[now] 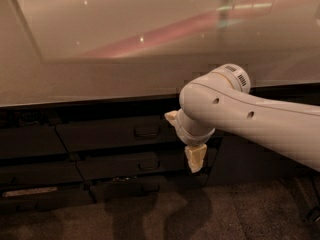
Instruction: Open top drawer
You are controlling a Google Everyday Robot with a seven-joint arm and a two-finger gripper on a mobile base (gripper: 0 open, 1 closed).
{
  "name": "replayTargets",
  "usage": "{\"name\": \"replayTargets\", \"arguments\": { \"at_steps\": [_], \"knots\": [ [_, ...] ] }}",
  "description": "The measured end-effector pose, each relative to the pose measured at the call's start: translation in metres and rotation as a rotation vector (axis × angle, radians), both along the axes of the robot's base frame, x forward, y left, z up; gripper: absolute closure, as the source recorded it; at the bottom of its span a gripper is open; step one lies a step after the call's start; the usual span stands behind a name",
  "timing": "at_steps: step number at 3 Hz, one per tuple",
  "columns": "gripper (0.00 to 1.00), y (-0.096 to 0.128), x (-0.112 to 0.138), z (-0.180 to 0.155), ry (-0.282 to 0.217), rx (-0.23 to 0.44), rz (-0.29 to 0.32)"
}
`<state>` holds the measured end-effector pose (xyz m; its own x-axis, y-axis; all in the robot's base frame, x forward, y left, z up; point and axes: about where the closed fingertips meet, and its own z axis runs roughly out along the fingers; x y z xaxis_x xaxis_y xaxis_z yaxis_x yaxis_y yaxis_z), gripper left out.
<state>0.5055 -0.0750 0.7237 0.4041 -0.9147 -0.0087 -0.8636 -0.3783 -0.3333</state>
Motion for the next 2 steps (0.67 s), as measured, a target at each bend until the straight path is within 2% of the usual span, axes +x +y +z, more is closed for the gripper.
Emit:
{"name": "replayTargets", "arguments": {
  "at_steps": [1, 2],
  "knots": [
    [0.0, 0.0036, -0.0262, -0.0219, 0.01, -0.001, 0.014],
    [0.0, 0.0035, -0.0261, -0.0219, 0.01, -0.001, 0.014]
  ]
}}
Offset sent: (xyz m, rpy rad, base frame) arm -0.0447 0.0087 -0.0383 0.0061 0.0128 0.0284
